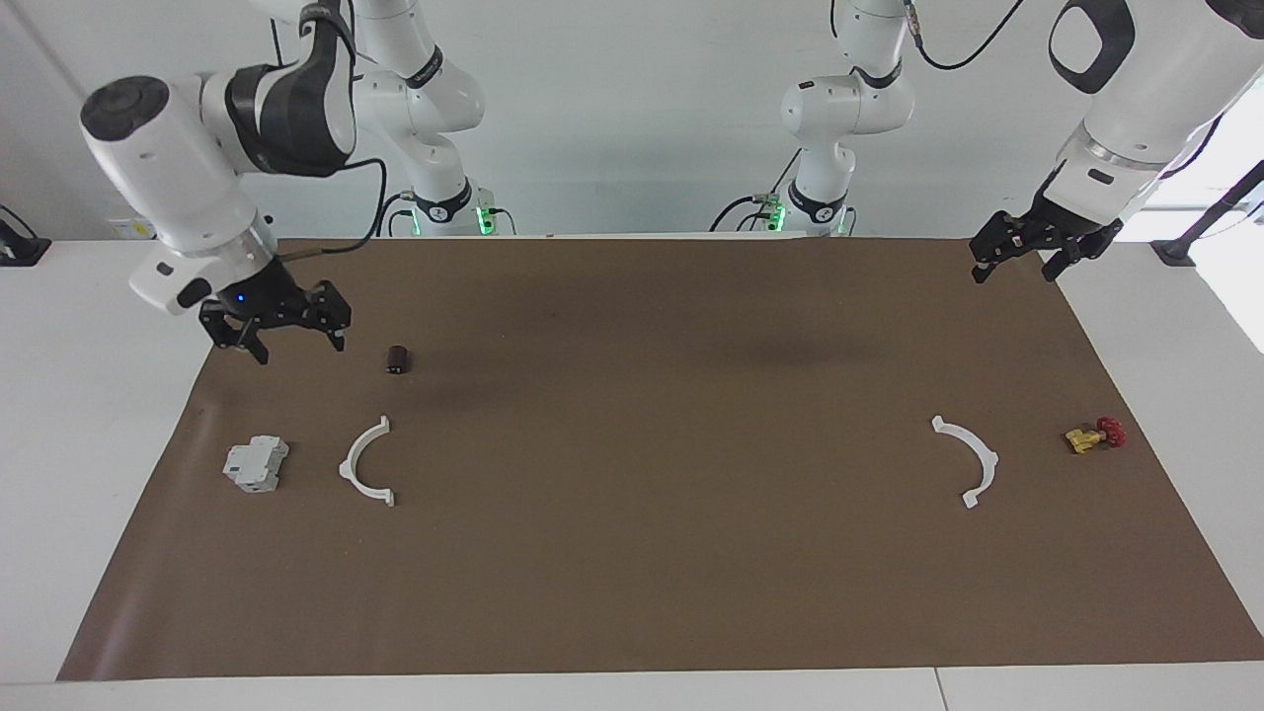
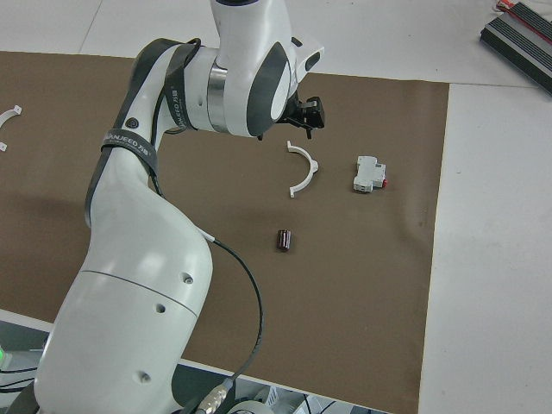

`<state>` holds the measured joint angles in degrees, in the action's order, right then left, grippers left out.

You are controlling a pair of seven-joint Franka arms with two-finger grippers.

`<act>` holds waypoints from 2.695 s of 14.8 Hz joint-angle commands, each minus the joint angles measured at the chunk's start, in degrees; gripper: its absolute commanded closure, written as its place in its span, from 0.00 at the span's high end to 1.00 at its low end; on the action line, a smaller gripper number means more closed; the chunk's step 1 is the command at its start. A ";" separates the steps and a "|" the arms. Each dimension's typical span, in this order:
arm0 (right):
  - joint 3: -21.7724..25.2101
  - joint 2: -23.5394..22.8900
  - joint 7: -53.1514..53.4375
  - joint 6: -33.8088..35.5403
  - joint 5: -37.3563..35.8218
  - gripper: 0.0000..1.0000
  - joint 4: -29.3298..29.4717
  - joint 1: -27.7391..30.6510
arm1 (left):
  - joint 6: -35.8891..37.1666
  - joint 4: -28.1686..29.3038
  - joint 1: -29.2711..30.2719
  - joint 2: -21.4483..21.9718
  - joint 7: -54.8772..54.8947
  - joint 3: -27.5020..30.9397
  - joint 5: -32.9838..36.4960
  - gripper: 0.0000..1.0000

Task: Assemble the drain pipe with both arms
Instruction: 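Reach the right gripper toward the nearer white semicircular clamp half, then grasp the white clamp half with the right gripper, then carry the clamp half to the table centre with the right gripper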

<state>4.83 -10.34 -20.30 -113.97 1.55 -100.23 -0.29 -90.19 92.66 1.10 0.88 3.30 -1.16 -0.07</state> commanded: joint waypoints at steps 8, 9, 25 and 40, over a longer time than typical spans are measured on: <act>-0.44 -12.24 -15.64 -20.13 1.97 0.87 -7.26 1.87 | 0.45 1.65 -0.14 1.67 -0.66 0.02 -0.55 1.00; -0.44 -12.51 -15.74 -20.93 2.06 0.84 -7.26 1.87 | 0.45 1.65 -0.14 1.67 -0.66 0.02 -0.55 1.00; -0.44 -14.19 -9.95 -21.55 4.87 0.18 -7.70 0.82 | 0.36 1.74 -0.14 1.67 -0.66 0.02 -0.55 1.00; -0.61 -22.36 41.30 -6.34 2.14 0.12 15.94 -29.22 | 0.36 1.74 -0.14 1.67 -0.66 0.02 -0.55 1.00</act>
<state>4.07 -30.17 19.15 -119.18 3.40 -87.03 -27.95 -90.14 92.69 1.07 0.88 3.29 -1.24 -0.07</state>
